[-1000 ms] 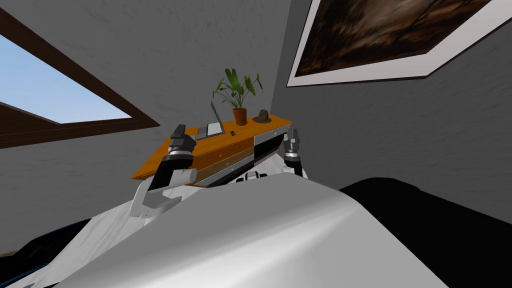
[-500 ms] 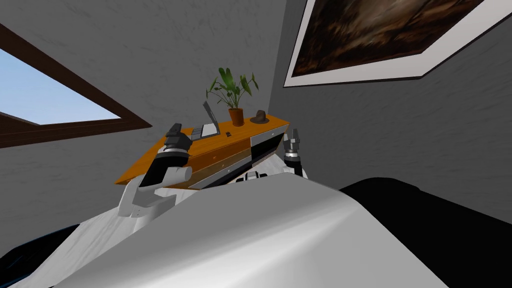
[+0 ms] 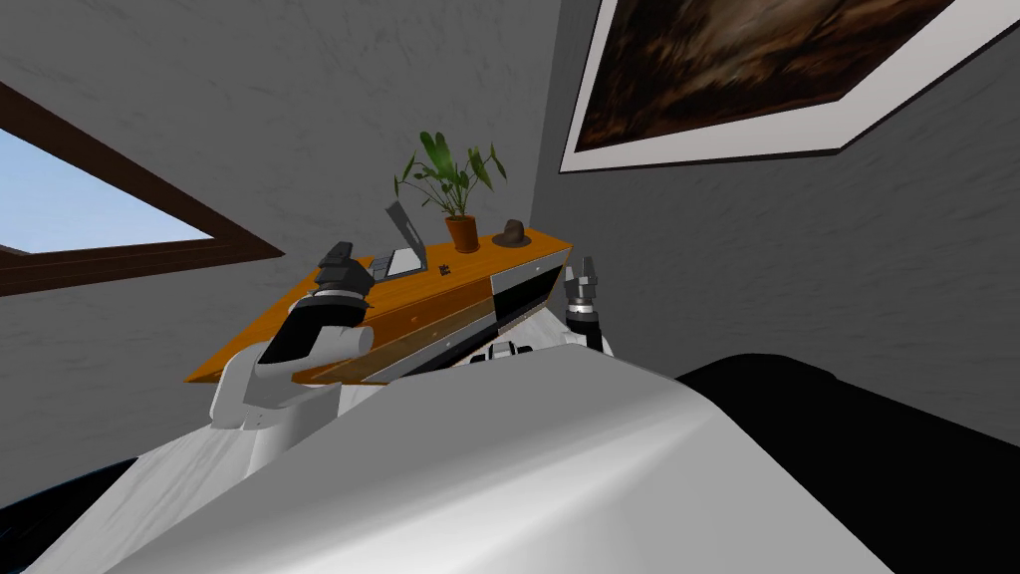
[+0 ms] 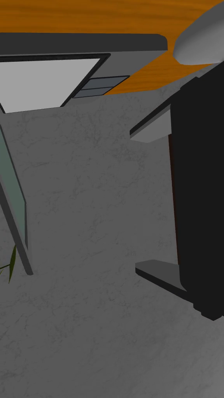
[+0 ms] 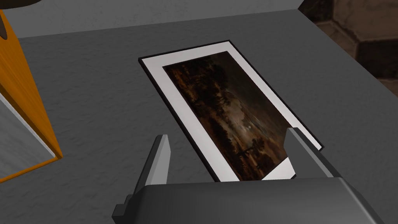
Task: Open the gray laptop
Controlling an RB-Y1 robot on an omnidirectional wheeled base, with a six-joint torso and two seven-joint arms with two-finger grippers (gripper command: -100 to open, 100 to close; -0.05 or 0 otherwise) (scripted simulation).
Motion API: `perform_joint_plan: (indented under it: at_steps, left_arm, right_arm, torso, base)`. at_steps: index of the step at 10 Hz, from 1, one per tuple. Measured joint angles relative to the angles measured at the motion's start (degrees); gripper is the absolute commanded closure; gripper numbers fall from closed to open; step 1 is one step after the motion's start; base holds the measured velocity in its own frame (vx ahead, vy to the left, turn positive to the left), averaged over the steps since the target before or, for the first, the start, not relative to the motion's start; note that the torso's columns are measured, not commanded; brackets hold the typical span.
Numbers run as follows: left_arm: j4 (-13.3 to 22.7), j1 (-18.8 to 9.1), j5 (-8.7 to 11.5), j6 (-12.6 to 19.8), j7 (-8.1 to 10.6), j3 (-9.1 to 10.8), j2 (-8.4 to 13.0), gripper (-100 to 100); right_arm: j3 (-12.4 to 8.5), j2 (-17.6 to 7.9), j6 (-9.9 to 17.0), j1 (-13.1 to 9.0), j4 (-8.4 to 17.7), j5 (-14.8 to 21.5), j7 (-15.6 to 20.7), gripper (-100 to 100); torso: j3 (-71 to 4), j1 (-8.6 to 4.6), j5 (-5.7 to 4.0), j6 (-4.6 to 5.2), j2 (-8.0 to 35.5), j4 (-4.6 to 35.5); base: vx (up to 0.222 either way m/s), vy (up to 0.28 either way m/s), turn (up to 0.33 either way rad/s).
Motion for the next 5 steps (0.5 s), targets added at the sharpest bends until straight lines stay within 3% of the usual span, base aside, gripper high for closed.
perform_joint_plan:
  at_steps: [5]
  left_arm:
    - [-0.1, -1.8, 0.2, 7.1, 1.35, 2.89, 3.0, -100]
  right_arm:
    - [0.0, 0.0, 0.0, 0.0, 0.0, 0.0, 0.0, 0]
  torso:
    - [0.0, 0.17, 0.05, -0.01, 0.0, 0.0]
  base:
    - [0.04, -0.094, -0.012]
